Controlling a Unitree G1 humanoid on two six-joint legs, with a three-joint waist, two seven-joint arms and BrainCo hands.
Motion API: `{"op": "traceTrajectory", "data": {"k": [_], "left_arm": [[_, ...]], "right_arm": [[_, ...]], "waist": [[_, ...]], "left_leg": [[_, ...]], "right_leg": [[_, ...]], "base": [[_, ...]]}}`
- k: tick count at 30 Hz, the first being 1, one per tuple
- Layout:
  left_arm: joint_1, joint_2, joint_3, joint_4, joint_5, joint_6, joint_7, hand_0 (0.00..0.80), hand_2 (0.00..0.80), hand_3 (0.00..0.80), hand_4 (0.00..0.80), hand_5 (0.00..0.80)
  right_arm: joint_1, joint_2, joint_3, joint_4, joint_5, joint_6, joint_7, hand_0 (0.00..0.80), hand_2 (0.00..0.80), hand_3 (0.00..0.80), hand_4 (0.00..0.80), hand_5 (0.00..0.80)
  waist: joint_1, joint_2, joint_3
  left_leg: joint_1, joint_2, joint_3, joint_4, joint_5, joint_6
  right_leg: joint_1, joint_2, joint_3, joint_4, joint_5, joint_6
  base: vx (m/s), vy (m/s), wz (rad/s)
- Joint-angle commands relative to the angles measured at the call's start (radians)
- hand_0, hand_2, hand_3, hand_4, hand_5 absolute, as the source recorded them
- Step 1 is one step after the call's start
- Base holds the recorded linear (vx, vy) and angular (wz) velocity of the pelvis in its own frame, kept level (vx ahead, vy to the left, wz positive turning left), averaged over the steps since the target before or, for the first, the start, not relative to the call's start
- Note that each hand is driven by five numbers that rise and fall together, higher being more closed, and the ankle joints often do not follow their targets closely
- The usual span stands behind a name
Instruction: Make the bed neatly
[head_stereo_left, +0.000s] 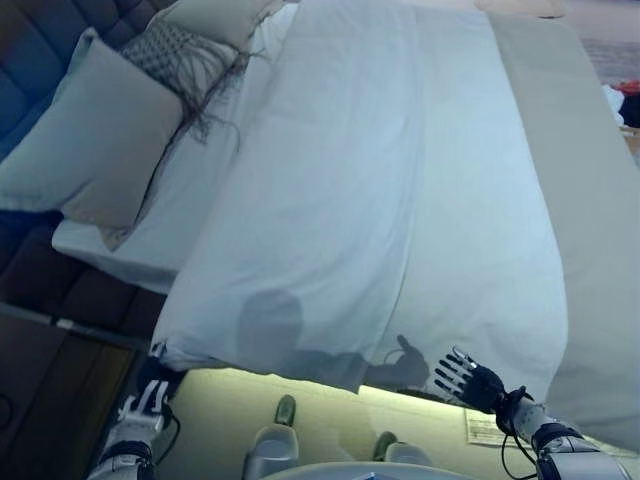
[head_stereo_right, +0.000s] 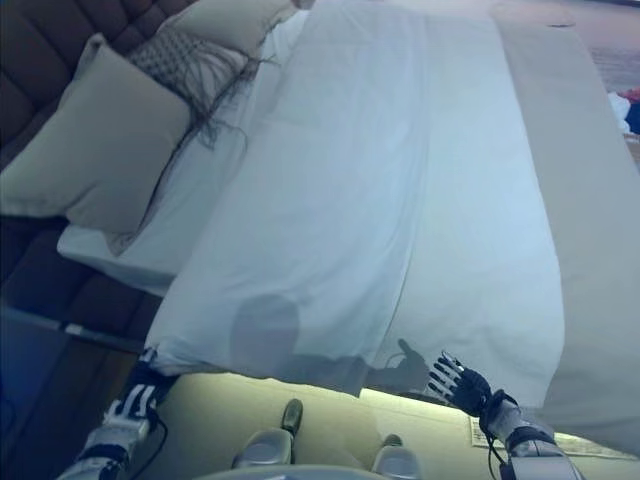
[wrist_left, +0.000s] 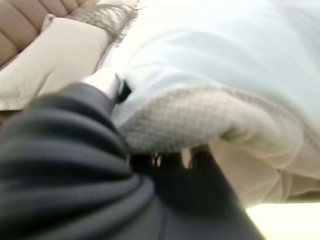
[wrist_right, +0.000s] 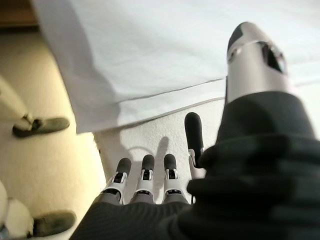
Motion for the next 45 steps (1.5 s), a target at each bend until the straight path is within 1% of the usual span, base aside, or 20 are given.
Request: {"op": "traceTrajectory", "data": {"k": [1,2,3,4,5,6,8,9,10,12,15,18,21,27,34,35,36,39,42,45], "left_arm": [[0.114,0.206,0.094,0.019,-0.08,-0.085,0.032,0.8,0.8,0.8,0.8,0.8],[0.096,0.214,0.089,0.024,-0.072,-0.081,0.032,0.8,0.8,0.8,0.8,0.8],[0.087,0.217,0.086,0.028,-0.061,-0.081,0.029,0.8,0.8,0.8,0.8,0.8],[0.085,0.219,0.088,0.029,-0.056,-0.085,0.033,0.8,0.8,0.8,0.8,0.8],[0.087,0.223,0.093,0.032,-0.06,-0.092,0.043,0.8,0.8,0.8,0.8,0.8],[0.095,0.228,0.111,0.04,-0.072,-0.096,0.056,0.8,0.8,0.8,0.8,0.8],[0.111,0.238,0.154,0.073,-0.103,-0.101,0.076,0.8,0.8,0.8,0.8,0.8],[0.12,0.233,0.174,0.081,-0.123,-0.111,0.094,0.8,0.8,0.8,0.8,0.8],[0.129,0.223,0.187,0.083,-0.138,-0.118,0.11,0.8,0.8,0.8,0.8,0.8],[0.136,0.193,0.2,0.074,-0.132,-0.12,0.126,0.8,0.8,0.8,0.8,0.8],[0.126,0.16,0.172,0.062,-0.135,-0.129,0.137,0.8,0.8,0.8,0.8,0.8],[0.128,0.152,0.159,0.054,-0.159,-0.122,0.151,0.8,0.8,0.8,0.8,0.8],[0.135,0.146,0.134,0.044,-0.163,-0.115,0.14,0.8,0.8,0.8,0.8,0.8],[0.113,0.125,0.077,0.028,-0.181,-0.115,0.144,0.8,0.8,0.8,0.8,0.8],[0.113,0.09,0.045,0.05,-0.153,-0.124,0.139,0.8,0.8,0.8,0.8,0.8],[0.119,0.086,0.042,0.051,-0.143,-0.123,0.139,0.649,0.649,0.649,0.649,0.649],[0.124,0.085,0.039,0.051,-0.129,-0.112,0.135,0.0,0.0,0.0,0.0,0.0],[0.128,0.082,0.011,0.084,-0.082,-0.095,0.125,0.0,0.0,0.0,0.0,0.0],[0.138,0.081,-0.003,0.126,-0.036,-0.083,0.15,0.0,0.0,0.0,0.0,0.0],[0.16,0.093,0.007,0.167,-0.026,-0.061,0.144,0.0,0.0,0.0,0.0,0.0]], "right_arm": [[-0.053,0.004,-0.02,0.03,0.011,-0.055,0.041,0.0,0.0,0.0,0.0,0.0],[-0.047,-0.005,-0.036,0.046,0.023,-0.059,0.042,0.0,0.0,0.0,0.0,0.0],[-0.029,-0.017,-0.056,0.056,0.031,-0.06,0.048,0.0,0.0,0.0,0.0,0.0],[-0.019,-0.028,-0.071,0.065,0.027,-0.056,0.056,0.0,0.0,0.0,0.0,0.0],[-0.009,-0.046,-0.087,0.077,0.029,-0.048,0.062,0.0,0.0,0.0,0.0,0.0],[0.002,-0.07,-0.111,0.088,0.013,-0.033,0.08,0.0,0.0,0.0,0.0,0.0],[0.02,-0.106,-0.156,0.107,-0.02,-0.017,0.092,0.0,0.0,0.0,0.0,0.0],[0.027,-0.112,-0.178,0.11,-0.03,-0.014,0.087,0.0,0.0,0.0,0.0,0.0],[0.033,-0.111,-0.192,0.109,-0.034,-0.012,0.08,0.0,0.0,0.0,0.0,0.0],[0.057,-0.104,-0.222,0.105,-0.021,-0.019,0.045,0.0,0.0,0.0,0.0,0.0],[0.082,-0.101,-0.252,0.096,-0.007,-0.028,0.018,0.0,0.0,0.0,0.0,0.0],[0.092,-0.097,-0.255,0.075,0.004,-0.037,0.032,0.0,0.0,0.0,0.0,0.0],[0.099,-0.091,-0.226,0.029,0.006,-0.04,0.049,0.0,0.0,0.0,0.0,0.0],[0.071,-0.098,-0.184,-0.01,0.033,-0.028,0.054,0.0,0.0,0.0,0.0,0.0],[0.072,-0.08,-0.172,-0.038,0.039,-0.004,0.032,0.0,0.0,0.0,0.0,0.0],[0.076,-0.075,-0.171,-0.044,0.041,-0.003,0.027,0.0,0.0,0.0,0.0,0.0],[0.077,-0.073,-0.171,-0.048,0.043,0.004,0.023,0.0,0.0,0.0,0.0,0.0],[0.072,-0.07,-0.173,-0.032,0.049,0.006,0.029,0.0,0.0,0.0,0.0,0.0],[0.07,-0.067,-0.179,-0.011,0.061,0.005,0.038,0.0,0.0,0.0,0.0,0.0],[0.073,-0.066,-0.186,-0.006,0.073,0.01,0.044,0.0,0.0,0.0,0.0,0.0]], "waist": [[0.075,-0.02,0.033],[0.065,-0.017,0.038],[0.053,-0.022,0.046],[0.048,-0.026,0.05],[0.042,-0.032,0.054],[0.031,-0.034,0.052],[0.004,-0.033,0.042],[-0.007,-0.029,0.031],[-0.016,-0.019,0.023],[-0.027,-0.004,0.018],[-0.03,0.001,0.033],[-0.033,0.006,0.045],[-0.038,0.0,0.052],[-0.038,-0.01,0.062],[-0.038,-0.024,0.066],[-0.038,-0.026,0.066],[-0.037,-0.028,0.065],[-0.034,-0.03,0.057],[-0.029,-0.032,0.045],[-0.024,-0.033,0.034]], "left_leg": [[-0.078,-0.085,0.269,-0.058,0.118,0.019],[-0.088,-0.066,0.338,-0.043,0.13,0.01],[-0.096,-0.036,0.349,0.004,0.132,0.001],[-0.1,-0.016,0.32,0.033,0.126,-0.002],[-0.1,0.004,0.279,0.066,0.117,-0.003],[-0.094,0.036,0.242,0.1,0.116,-0.003],[-0.043,0.102,0.202,0.116,0.11,-0.015],[-0.014,0.122,0.182,0.099,0.108,-0.019],[0.014,0.128,0.175,0.067,0.095,-0.022],[0.039,0.125,0.194,0.041,0.071,-0.023],[0.048,0.097,0.184,0.059,0.007,-0.015],[0.063,0.08,0.187,0.059,-0.011,-0.011],[0.079,0.07,0.192,0.057,-0.021,-0.004],[0.088,0.063,0.194,0.059,-0.031,0.003],[0.094,0.063,0.191,0.066,-0.04,0.012],[0.097,0.062,0.189,0.064,-0.04,0.013],[0.1,0.062,0.188,0.061,-0.04,0.014],[0.109,0.06,0.183,0.036,-0.034,0.018],[0.119,0.056,0.181,-0.002,-0.022,0.02],[0.125,0.053,0.181,-0.04,-0.006,0.019]], "right_leg": [[-0.002,0.046,0.011,0.056,0.03,-0.031],[0.008,0.045,-0.005,0.038,0.028,-0.04],[0.01,0.033,-0.013,0.033,0.019,-0.053],[0.004,0.021,-0.011,0.038,0.017,-0.059],[-0.005,0.005,-0.004,0.05,0.015,-0.062],[-0.022,-0.015,0.009,0.065,0.017,-0.065],[-0.068,-0.057,0.024,0.123,0.003,-0.061],[-0.093,-0.071,0.032,0.147,0.0,-0.057],[-0.117,-0.081,0.038,0.175,-0.007,-0.052],[-0.143,-0.099,0.043,0.223,-0.023,-0.041],[-0.155,-0.137,0.046,0.251,-0.014,-0.025],[-0.147,-0.154,0.039,0.246,-0.001,-0.014],[-0.134,-0.164,0.037,0.232,0.009,-0.005],[-0.124,-0.165,0.04,0.214,0.02,0.002],[-0.115,-0.157,0.052,0.206,0.025,0.006],[-0.111,-0.155,0.055,0.202,0.027,0.006],[-0.107,-0.153,0.056,0.196,0.029,0.007],[-0.093,-0.147,0.06,0.166,0.043,0.011],[-0.077,-0.14,0.063,0.123,0.064,0.017],[-0.064,-0.135,0.063,0.079,0.087,0.023]], "base": [[-0.177,0.033,0.38],[-0.181,0.066,0.45],[-0.155,0.103,0.45],[-0.142,0.166,0.36],[-0.134,0.252,0.16],[-0.101,0.343,-0.11],[-0.086,0.421,-0.58],[-0.085,0.418,-0.91],[-0.054,0.375,-0.84],[-0.045,0.275,-0.48],[-0.07,0.198,0.13],[-0.047,0.181,0.53],[-0.026,0.119,0.49],[-0.031,0.05,0.15],[0.0,-0.02,-0.02],[0.0,0.0,0.0],[0.0,0.0,0.0],[0.005,-0.021,0.04],[0.001,-0.037,0.13],[-0.006,-0.015,0.06]]}}
